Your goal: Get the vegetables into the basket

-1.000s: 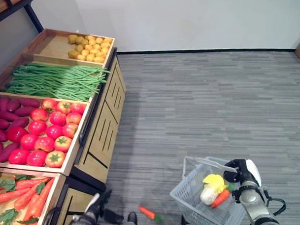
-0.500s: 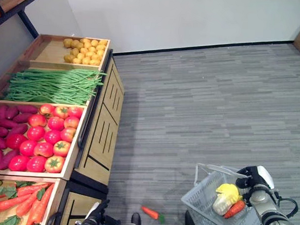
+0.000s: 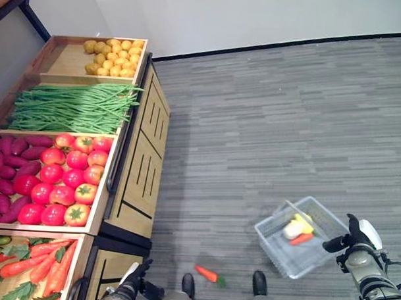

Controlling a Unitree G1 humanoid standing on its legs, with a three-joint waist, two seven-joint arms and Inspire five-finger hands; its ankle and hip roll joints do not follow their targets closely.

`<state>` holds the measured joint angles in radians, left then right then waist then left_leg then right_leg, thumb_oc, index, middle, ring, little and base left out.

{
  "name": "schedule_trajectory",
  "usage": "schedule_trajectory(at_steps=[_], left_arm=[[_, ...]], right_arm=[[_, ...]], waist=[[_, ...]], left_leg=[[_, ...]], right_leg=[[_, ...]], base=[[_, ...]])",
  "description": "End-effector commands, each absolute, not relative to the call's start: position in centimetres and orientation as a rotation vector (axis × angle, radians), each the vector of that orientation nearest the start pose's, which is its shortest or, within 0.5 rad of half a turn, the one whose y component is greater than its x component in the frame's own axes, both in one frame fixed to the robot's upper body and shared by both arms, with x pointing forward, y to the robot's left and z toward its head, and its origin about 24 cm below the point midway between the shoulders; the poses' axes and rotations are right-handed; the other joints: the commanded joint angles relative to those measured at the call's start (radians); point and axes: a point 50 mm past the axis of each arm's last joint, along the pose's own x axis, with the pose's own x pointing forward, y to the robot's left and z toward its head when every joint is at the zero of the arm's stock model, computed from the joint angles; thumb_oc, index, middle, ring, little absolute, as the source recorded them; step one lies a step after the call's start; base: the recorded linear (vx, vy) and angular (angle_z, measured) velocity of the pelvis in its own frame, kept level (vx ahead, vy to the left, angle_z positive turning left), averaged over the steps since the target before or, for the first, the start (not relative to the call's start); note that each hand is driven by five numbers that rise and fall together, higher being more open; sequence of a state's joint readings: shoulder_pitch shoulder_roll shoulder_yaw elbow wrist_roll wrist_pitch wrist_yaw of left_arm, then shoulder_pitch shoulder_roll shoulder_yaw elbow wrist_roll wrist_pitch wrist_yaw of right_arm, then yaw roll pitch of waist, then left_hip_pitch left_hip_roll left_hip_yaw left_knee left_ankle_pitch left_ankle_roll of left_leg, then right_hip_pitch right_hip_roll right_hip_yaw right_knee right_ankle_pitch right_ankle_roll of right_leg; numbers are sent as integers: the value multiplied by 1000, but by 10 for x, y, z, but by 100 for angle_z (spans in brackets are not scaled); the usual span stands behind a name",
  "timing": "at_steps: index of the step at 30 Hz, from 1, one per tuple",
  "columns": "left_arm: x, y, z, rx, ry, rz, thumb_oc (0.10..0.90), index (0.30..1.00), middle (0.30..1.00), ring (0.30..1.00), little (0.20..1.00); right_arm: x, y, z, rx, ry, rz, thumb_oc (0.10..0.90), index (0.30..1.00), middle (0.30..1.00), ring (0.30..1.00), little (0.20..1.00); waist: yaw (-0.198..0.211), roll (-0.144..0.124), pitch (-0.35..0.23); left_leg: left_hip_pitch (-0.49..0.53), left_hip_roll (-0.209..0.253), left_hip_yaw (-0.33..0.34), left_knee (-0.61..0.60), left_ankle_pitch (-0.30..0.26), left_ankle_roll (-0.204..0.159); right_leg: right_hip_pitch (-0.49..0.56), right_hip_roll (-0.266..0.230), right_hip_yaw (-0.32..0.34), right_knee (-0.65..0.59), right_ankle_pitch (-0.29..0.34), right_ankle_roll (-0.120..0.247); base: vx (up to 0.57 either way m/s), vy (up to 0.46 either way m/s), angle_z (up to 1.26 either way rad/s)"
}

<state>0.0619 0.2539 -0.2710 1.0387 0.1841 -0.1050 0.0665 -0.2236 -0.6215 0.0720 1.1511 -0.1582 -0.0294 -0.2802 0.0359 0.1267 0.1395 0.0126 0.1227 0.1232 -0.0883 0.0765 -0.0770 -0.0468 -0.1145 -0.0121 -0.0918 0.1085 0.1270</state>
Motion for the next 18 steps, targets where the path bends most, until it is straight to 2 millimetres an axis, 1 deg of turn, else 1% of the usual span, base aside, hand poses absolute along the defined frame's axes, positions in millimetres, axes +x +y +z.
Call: schedule_trajectory(at_steps=[1, 2, 6, 7, 8, 9, 12, 13, 14, 15, 18], left_arm=[[101, 230, -152, 628, 1032, -186, 900, 1000, 1000, 1000, 1000], [99, 230, -153, 633, 1044, -187, 900, 1000, 1000, 1000, 1000], [95, 232, -154, 617, 1062, -161, 900, 1000, 1000, 1000, 1000], [95, 232, -154, 617, 1062, -161, 900, 1000, 1000, 1000, 1000], [93, 233, -154, 612, 1071, -153, 900, 1000, 1000, 1000, 1000], [89, 234, -156, 600, 1093, -135, 900, 1000, 1000, 1000, 1000], [81, 238, -158, 567, 1130, -78, 900, 1000, 1000, 1000, 1000], [72, 238, -161, 521, 1172, -38, 900, 1000, 1000, 1000, 1000], [68, 238, -162, 504, 1194, -23, 900, 1000, 1000, 1000, 1000], [58, 240, -164, 486, 1245, -3, 900, 1000, 1000, 1000, 1000], [52, 240, -166, 482, 1273, 15, 900, 1000, 1000, 1000, 1000]], right_arm=[[209, -380, -31, -836, 711, -548, 900, 1000, 1000, 1000, 1000], [198, -379, -41, -815, 755, -545, 900, 1000, 1000, 1000, 1000], [167, -366, -71, -759, 869, -501, 900, 1000, 1000, 1000, 1000], [167, -366, -71, -758, 869, -501, 900, 1000, 1000, 1000, 1000], [158, -361, -80, -751, 907, -474, 900, 1000, 1000, 1000, 1000], [141, -351, -95, -727, 970, -426, 900, 1000, 1000, 1000, 1000], [121, -333, -112, -702, 1030, -328, 900, 1000, 1000, 1000, 1000], [107, -320, -123, -669, 1076, -271, 900, 1000, 1000, 1000, 1000], [101, -315, -128, -645, 1093, -252, 900, 1000, 1000, 1000, 1000], [81, -300, -140, -584, 1172, -209, 900, 1000, 1000, 1000, 1000], [59, -281, -153, -533, 1250, -132, 900, 1000, 1000, 1000, 1000]], waist=[[3, -92, -31], [1, -95, -34], [-5, -101, -43], [-5, -101, -43], [-7, -104, -45], [-10, -109, -49], [-14, -117, -54], [-18, -124, -60], [-19, -128, -64], [-21, -133, -71], [-22, -138, -80]], left_leg=[[-10, -14, -32, 1, -13, -20], [-3, -16, -33, 1, -16, -19], [13, -17, -34, 1, -24, -17], [13, -17, -34, 1, -24, -17], [16, -17, -34, 1, -26, -17], [25, -18, -36, 1, -30, -15], [33, -19, -37, 1, -32, -15], [37, -21, -36, 1, -33, -14], [40, -22, -36, 1, -34, -13], [48, -22, -35, 1, -38, -12], [61, -24, -34, 1, -42, -11]], right_leg=[[29, 15, -71, 5, -44, 11], [36, 15, -72, 5, -45, 10], [51, 14, -72, 5, -50, 10], [51, 14, -72, 5, -50, 10], [55, 14, -73, 5, -52, 10], [63, 13, -76, 5, -53, 10], [71, 11, -77, 5, -54, 10], [76, 10, -77, 5, -54, 10], [79, 9, -76, 5, -54, 10], [84, 8, -75, 5, -56, 9], [94, 8, -75, 5, -58, 8]], base=[[35, 10, 2], [33, 16, 2], [25, 15, 2], [0, 0, 0], [0, 0, 0], [28, 14, 3], [5, 8, 0], [-1, 13, -3], [0, 0, 0], [0, 0, 0], [0, 0, 0]])
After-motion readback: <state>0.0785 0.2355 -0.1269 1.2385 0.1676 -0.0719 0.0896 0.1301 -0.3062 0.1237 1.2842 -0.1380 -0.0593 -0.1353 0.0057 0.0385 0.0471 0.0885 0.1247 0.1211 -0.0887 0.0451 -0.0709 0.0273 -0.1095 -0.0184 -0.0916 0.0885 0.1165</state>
